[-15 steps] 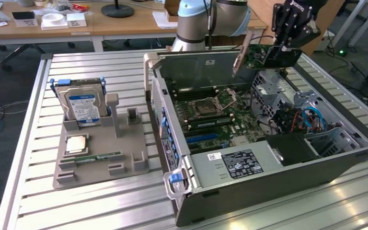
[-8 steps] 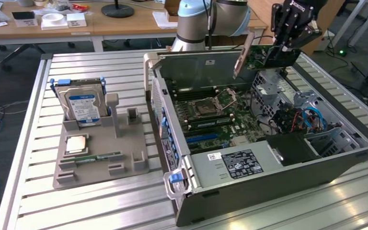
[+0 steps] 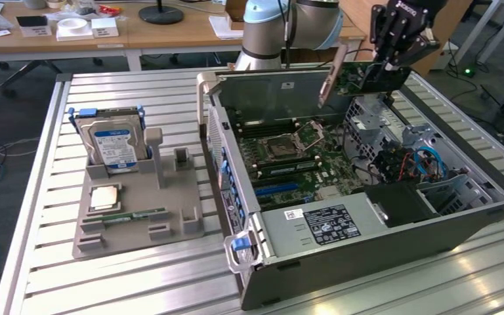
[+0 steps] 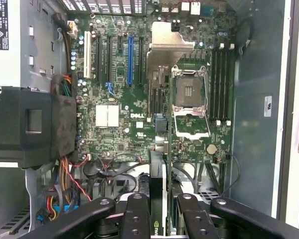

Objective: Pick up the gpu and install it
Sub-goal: 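Insert the gpu into the slot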

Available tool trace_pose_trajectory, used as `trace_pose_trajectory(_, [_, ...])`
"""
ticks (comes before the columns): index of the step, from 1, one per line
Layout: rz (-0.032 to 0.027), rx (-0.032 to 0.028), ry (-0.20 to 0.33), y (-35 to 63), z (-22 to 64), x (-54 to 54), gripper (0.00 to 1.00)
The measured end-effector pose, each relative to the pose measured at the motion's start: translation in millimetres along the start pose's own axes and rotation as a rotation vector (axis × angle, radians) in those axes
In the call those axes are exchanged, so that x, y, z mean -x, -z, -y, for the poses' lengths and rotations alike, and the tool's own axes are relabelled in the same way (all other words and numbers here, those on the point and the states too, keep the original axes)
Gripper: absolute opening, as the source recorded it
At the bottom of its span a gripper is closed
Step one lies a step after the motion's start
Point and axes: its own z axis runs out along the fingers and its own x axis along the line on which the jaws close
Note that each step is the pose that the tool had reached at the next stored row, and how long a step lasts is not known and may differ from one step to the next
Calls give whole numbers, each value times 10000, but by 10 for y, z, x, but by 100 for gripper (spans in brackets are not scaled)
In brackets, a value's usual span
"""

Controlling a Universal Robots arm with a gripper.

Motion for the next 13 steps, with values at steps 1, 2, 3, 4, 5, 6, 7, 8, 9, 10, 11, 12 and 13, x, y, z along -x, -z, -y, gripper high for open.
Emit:
trace_pose_trajectory(1, [6, -9, 1, -1, -6, 0, 26])
trace_pose_trajectory(2, [8, -16, 1, -3, -12, 0, 26])
trace_pose_trajectory(3, [8, -21, 0, -6, -17, -1, 26])
trace_pose_trajectory(4, [7, -23, 0, -7, -21, -1, 26])
trace_pose_trajectory(5, [5, -23, 1, -7, -21, -1, 26])
trace_pose_trajectory(6, [4, -23, 2, -6, -21, -1, 26])
trace_pose_trajectory(7, [5, -23, 2, -7, -21, 0, 26])
trace_pose_trajectory(8, [6, -24, 2, -7, -21, 0, 26])
trace_pose_trajectory(9, [6, -24, 0, -7, -23, 0, 26])
trace_pose_trajectory(10, [6, -24, -2, -7, -27, 0, 26])
trace_pose_trajectory(11, [7, -24, -1, -8, -33, 0, 26])
trace_pose_trajectory(12, [7, -24, 1, -8, -37, 0, 26])
trace_pose_trajectory(13, [7, -24, 1, -8, -38, 0, 26])
